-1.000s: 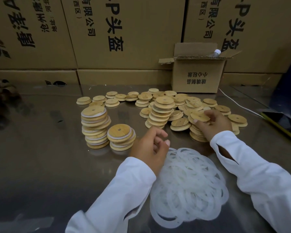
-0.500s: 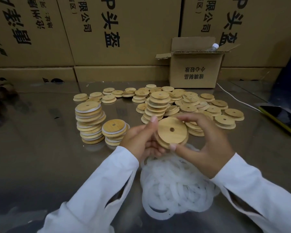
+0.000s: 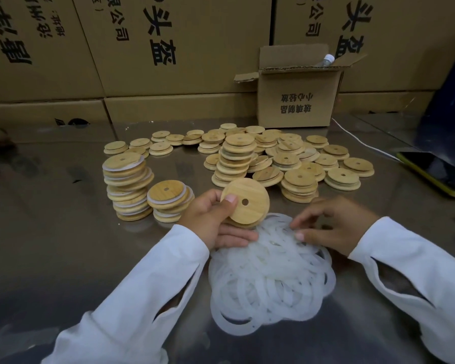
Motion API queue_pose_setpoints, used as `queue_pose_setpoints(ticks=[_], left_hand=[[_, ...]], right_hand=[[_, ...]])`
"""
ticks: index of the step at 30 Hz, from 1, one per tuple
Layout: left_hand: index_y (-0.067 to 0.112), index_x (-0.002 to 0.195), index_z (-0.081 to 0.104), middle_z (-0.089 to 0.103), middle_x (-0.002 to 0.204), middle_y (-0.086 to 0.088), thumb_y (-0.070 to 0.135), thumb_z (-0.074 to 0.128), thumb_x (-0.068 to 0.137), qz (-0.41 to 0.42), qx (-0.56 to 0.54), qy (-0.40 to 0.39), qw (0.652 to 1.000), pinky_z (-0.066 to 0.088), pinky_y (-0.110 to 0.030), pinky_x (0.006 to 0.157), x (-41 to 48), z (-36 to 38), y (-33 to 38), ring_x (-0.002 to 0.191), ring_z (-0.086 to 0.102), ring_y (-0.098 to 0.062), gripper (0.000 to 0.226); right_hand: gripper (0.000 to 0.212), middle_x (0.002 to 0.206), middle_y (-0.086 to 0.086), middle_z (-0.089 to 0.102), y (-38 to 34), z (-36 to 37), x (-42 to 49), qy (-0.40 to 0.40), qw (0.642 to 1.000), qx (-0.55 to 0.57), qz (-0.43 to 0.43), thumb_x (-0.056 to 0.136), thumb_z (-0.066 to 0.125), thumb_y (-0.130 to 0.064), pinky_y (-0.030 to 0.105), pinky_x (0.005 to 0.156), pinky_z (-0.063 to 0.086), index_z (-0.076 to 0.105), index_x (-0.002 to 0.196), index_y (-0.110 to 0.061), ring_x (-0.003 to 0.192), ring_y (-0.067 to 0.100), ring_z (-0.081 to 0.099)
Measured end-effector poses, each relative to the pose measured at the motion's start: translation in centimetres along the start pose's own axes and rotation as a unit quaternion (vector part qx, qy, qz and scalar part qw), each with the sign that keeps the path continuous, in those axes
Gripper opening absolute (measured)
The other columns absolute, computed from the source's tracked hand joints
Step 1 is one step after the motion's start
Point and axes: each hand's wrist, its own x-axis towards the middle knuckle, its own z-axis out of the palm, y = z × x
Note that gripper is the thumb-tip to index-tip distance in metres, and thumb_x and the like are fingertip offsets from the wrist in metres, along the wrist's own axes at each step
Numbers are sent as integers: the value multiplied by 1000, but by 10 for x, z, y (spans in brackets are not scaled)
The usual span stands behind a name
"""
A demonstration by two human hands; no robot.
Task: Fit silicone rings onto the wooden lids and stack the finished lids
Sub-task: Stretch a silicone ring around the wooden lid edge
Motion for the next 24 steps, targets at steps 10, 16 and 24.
queue_pose_setpoints(ticks=[10, 16, 24], left_hand=[[16, 101, 55, 73, 75, -8, 20, 46, 92, 38, -11, -23, 999, 55, -22, 49, 1, 0, -5, 63, 70, -26, 13], [18, 102, 58, 73, 77, -8, 17, 48, 93, 56, 1, -47, 997, 55, -23, 51, -2, 3, -5, 64, 70, -27, 14], [25, 98, 60, 72, 73, -4, 26, 41, 95, 60, 32, -61, 996, 58, -26, 57, -2, 5, -5, 64, 70, -25, 19]], right_hand=[[9, 67, -11, 67, -5, -1, 0, 72, 987, 140, -17, 65, 75, -22, 13, 69, 48, 67, 64, -24, 67, -1, 59], [18, 59, -9, 64, -28, 6, -2, 141, 935, 322, -50, 59, 66, -25, 10, 59, 47, 65, 68, -10, 57, 0, 57], [8, 53, -3, 63, -35, 30, 9, 216, 885, 412, 16, 74, 66, -6, 13, 52, 46, 62, 68, -10, 51, 4, 57]])
